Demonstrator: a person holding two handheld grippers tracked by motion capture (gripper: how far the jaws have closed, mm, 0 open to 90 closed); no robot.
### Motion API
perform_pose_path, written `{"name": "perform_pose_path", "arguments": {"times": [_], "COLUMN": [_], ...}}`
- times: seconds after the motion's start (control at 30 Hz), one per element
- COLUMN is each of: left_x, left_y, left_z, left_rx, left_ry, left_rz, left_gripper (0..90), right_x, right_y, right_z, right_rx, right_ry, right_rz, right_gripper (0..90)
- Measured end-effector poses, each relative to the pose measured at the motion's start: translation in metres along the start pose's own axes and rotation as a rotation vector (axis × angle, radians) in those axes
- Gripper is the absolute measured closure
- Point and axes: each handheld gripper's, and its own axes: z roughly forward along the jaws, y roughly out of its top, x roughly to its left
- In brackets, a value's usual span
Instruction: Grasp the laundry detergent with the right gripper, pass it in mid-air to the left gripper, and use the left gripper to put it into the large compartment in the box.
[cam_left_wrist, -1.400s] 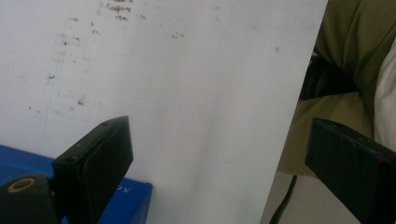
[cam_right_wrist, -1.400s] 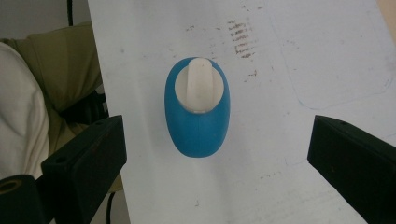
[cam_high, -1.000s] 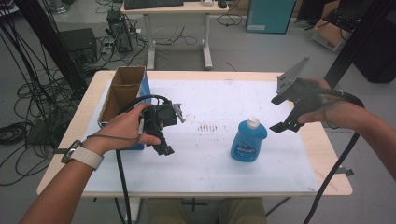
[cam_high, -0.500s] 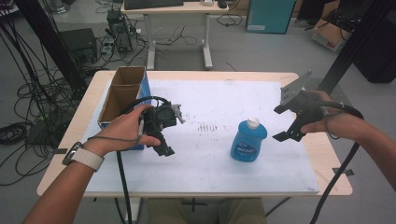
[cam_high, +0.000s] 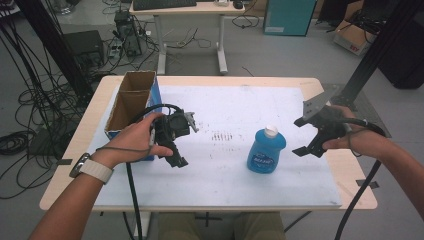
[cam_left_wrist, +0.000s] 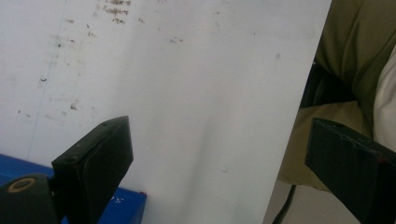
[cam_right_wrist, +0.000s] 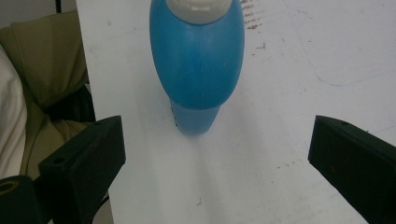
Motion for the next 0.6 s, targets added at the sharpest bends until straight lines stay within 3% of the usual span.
{"name": "perform_pose_path", "arguments": {"times": [0.37, 0.6], "left_x": [0.000, 0.000], "left_y": [0.002, 0.003], "left_z": [0.002, 0.002], "left_rx": [-0.002, 0.001], "left_ry": [0.002, 0.002], "left_rz": [-0.004, -0.002], "left_gripper": [8.2, 8.2], "right_x": [0.001, 0.000], "right_y": [-0.019, -0.028], "right_z": [0.012, 0.017], "right_rx": [-0.049, -0.103], "right_ry": [0.001, 0.007], "right_rz": [0.025, 0.014], "right_gripper": [3.8, 4.5]}}
